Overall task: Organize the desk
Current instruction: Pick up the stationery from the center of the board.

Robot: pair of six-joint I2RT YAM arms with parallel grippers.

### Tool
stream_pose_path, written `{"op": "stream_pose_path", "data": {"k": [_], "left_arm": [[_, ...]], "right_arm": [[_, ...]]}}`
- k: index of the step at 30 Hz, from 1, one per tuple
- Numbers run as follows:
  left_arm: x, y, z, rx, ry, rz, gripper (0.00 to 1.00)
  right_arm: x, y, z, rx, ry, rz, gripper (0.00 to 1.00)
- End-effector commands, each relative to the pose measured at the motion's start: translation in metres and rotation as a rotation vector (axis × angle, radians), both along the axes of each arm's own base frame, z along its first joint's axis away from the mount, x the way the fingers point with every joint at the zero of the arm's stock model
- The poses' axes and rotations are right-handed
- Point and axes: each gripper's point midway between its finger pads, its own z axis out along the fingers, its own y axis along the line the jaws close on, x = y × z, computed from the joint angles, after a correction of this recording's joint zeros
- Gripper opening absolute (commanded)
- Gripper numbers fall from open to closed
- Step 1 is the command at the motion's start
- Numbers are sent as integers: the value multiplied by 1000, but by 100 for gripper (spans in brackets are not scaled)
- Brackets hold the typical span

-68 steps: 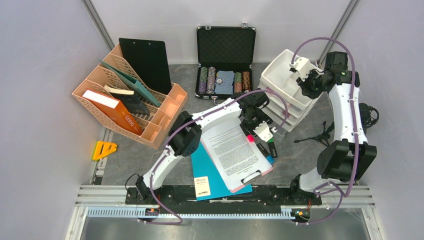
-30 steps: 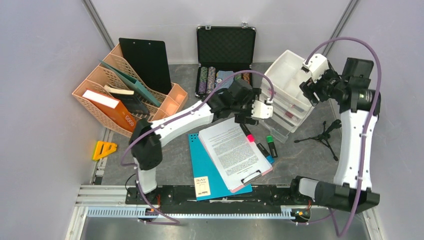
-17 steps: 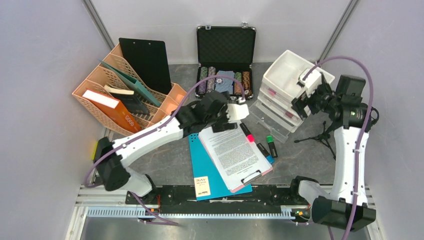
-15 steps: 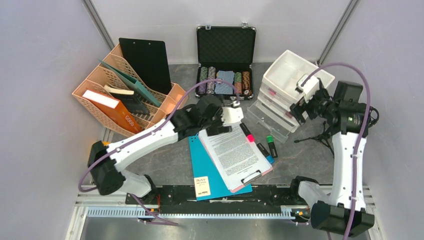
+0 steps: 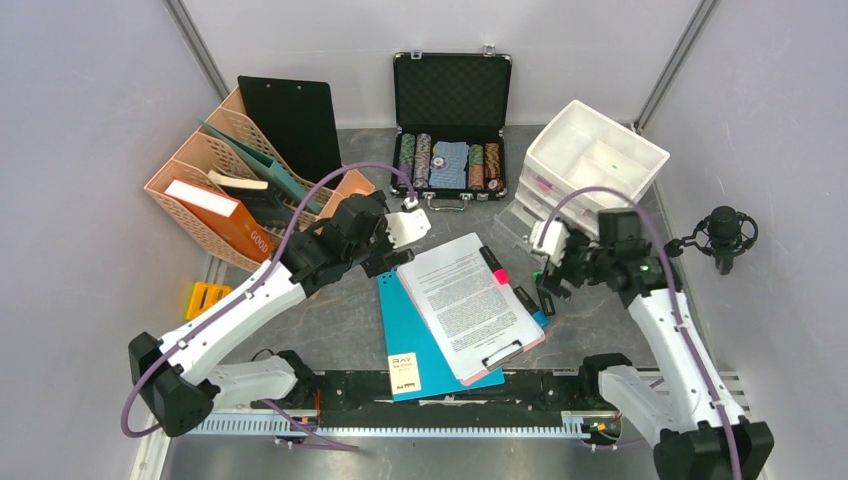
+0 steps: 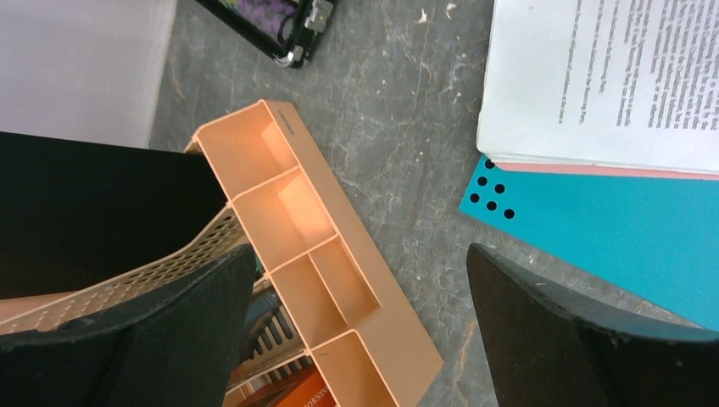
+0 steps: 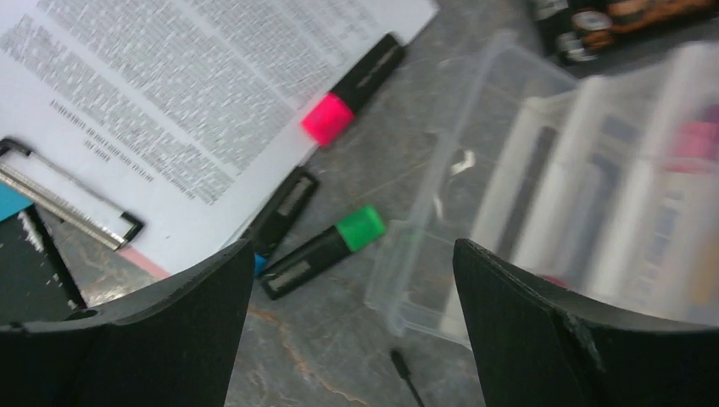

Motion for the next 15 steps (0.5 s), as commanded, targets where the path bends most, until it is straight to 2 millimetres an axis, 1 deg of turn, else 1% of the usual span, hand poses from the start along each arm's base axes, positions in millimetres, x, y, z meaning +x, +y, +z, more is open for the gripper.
{"op": "stream_pose_path", "data": {"k": [1,4,7,11,15], "left_arm": [[7,4,-10,-10,14,44,100],[12,6,-15,-1,16,61,100],[14,6,-21,7,26,69,100],[15,3,-24,5,36,68,100],[16,3,-23,1,34,67,100]], "right_arm": [[-1,10,-47,-106,7,39,92],[-5,16,-78,-159,43,56,89],[-2,11,-101,-207,63,24,84],[4,-3,-119,-263,95,-55,71],[5,-12,-130,-302,140,-114,66]]}}
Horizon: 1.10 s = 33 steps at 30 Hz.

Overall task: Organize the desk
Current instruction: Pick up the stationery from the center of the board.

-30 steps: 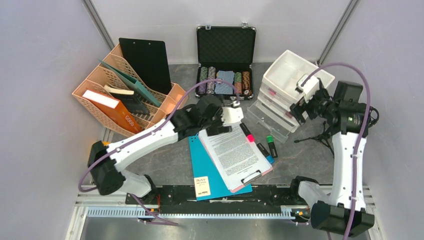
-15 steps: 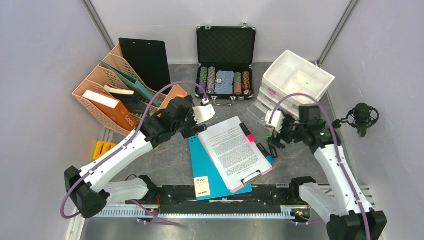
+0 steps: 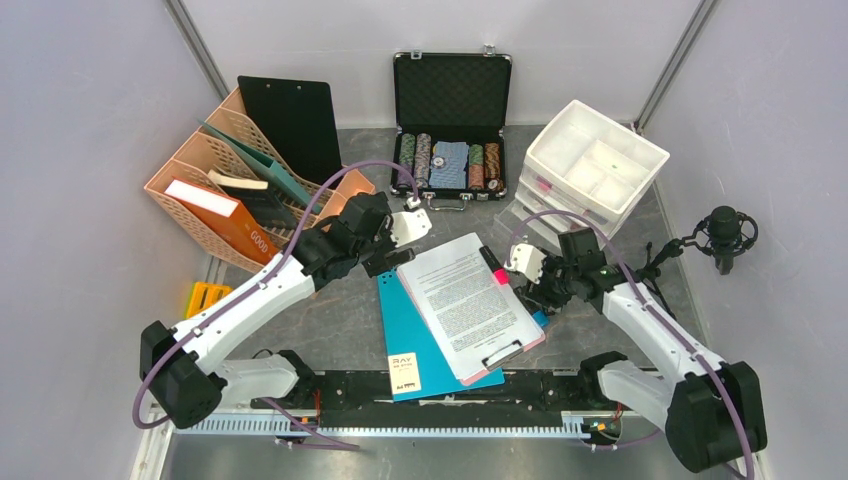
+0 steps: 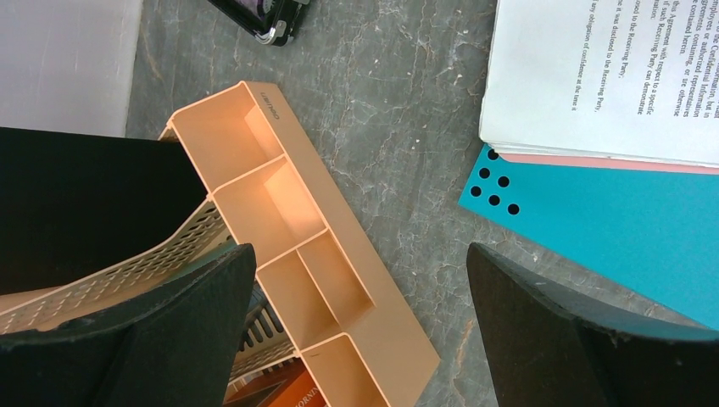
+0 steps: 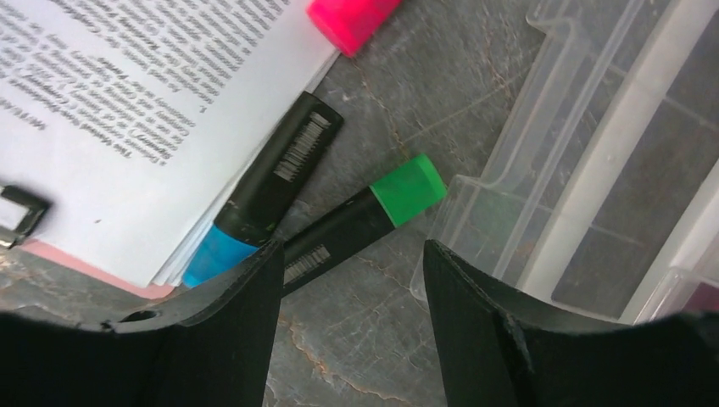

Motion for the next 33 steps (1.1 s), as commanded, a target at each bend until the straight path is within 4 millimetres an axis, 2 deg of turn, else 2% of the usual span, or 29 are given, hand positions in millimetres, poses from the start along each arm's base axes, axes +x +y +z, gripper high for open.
{"op": "stream_pose_path", "data": {"k": [1,14,23,28,33], "left_arm": [[6,-5,9,-55,-27,30,100],[4,-4,16,-71,-41,25,100],[4,-4,17,-75,-44,25,100],[4,-3,19,-76,-50,23,100],[3,-1,20,-76,-58,22,100]], "right_arm": [[18,-12,-2,-49,-38,-103,66],[15,-17,-25,-78,47,-171,69],[6,-21,-43,-115,124,-164,66],[-1,-23,-53,-140,173,-146,58],[-11,-18,-57,-124,230,-102,36]]}}
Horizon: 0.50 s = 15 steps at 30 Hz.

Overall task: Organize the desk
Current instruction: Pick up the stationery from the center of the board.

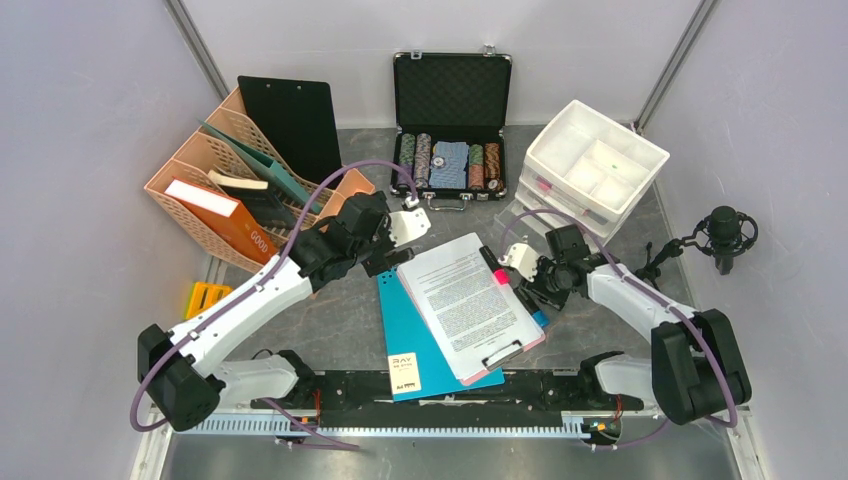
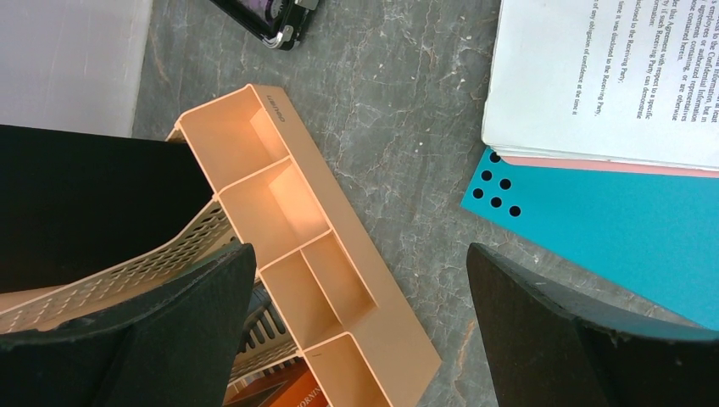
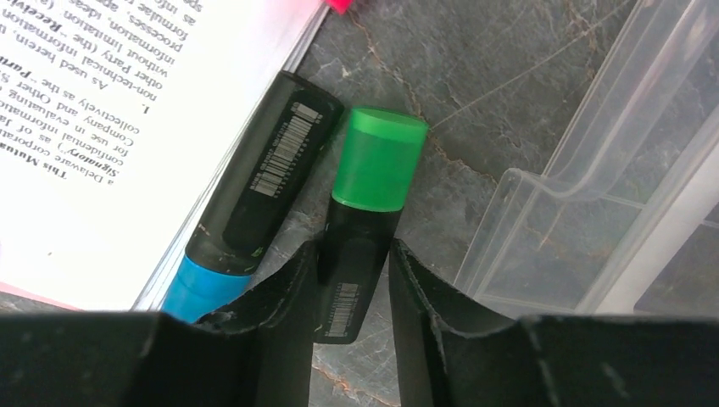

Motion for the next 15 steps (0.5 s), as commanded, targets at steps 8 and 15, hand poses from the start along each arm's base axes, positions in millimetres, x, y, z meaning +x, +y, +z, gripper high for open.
{"op": "stream_pose_path", "data": {"k": [8,15], "left_arm": [[3,-1,20,-74,-63,22,100],[0,-3,28,-109,-64,14,100]], "right_arm": [[4,12,27,45,23,39,9],[32,23,87,109,-88,-6,3]]}}
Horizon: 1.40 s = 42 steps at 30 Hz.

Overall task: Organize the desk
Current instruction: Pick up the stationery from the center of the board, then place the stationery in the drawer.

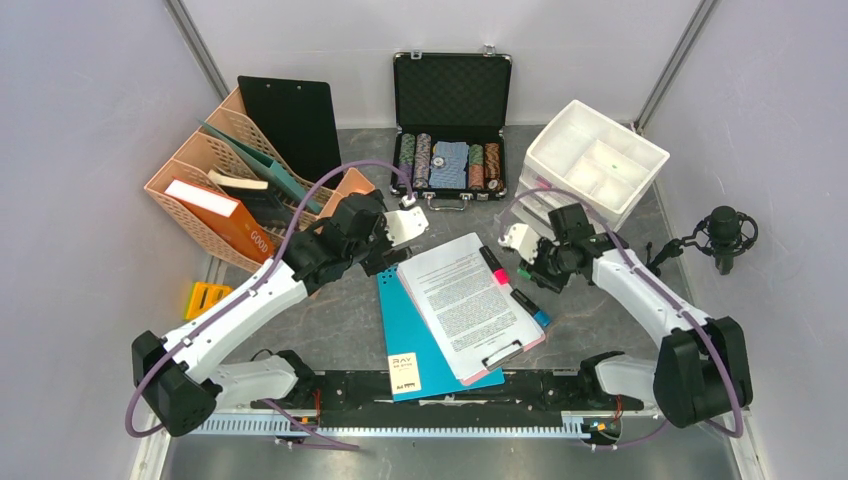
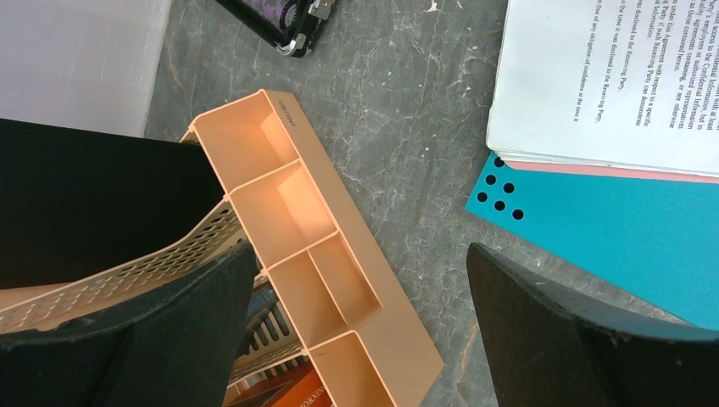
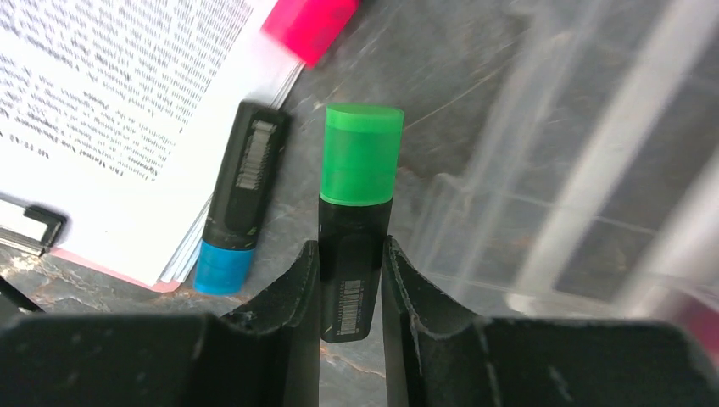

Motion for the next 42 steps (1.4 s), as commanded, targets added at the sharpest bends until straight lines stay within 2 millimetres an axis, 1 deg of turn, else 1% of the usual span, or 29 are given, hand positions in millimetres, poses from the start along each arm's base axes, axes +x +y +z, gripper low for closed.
{"op": "stream_pose_path", "data": {"k": [1,3,6,8,10,12,15,18,20,22,24,25,26,27,29,31,33,35,37,42], "left_arm": [[1,-4,19,-85,-39,15,100],[1,-4,20,-88,-43,15,100],[0,-4,22,-94,-45,12,100],[-1,-4,23,-99,-47,11,100],[-2,-4,24,-104,-50,7,100],[-3,-3,24,-105,-50,7,100],[-4,-2,25,-107,-56,6,100],[-5,-2,27,-110,-59,4,100],[-5,-2,27,-111,-60,4,100],[-6,-1,28,-112,-58,2,100],[-6,-1,28,-111,-61,3,100],[-6,0,27,-109,-62,3,100],[-6,0,27,-107,-63,3,100],[-6,1,28,-108,-64,4,100],[-6,1,28,-105,-67,2,100],[-6,2,29,-104,-71,6,100],[-6,3,29,-102,-73,7,100],[-6,3,29,-104,-74,12,100],[-6,4,27,-103,-69,18,100],[-6,8,17,-86,-76,27,100]], "right_arm": [[27,9,54,53,-121,-49,3],[40,2,70,23,-173,-87,2],[56,-7,82,-22,-214,-130,1],[66,-10,85,-25,-221,-153,1],[77,-13,85,-25,-218,-175,2],[85,-15,79,-28,-200,-186,4],[92,-11,67,-22,-167,-184,9],[97,-9,55,-18,-141,-190,15],[101,-9,53,-20,-142,-198,26],[104,-8,57,-13,-154,-203,39],[106,-7,66,0,-173,-208,47],[107,-6,70,5,-184,-210,49],[107,-6,76,15,-196,-213,50],[106,-5,82,26,-209,-214,55],[104,-3,91,46,-223,-216,58],[99,3,98,84,-225,-207,59],[92,14,103,148,-208,-186,59],[82,29,103,214,-177,-163,60],[74,45,99,264,-145,-137,59],[60,78,89,332,-130,-72,59]]}}
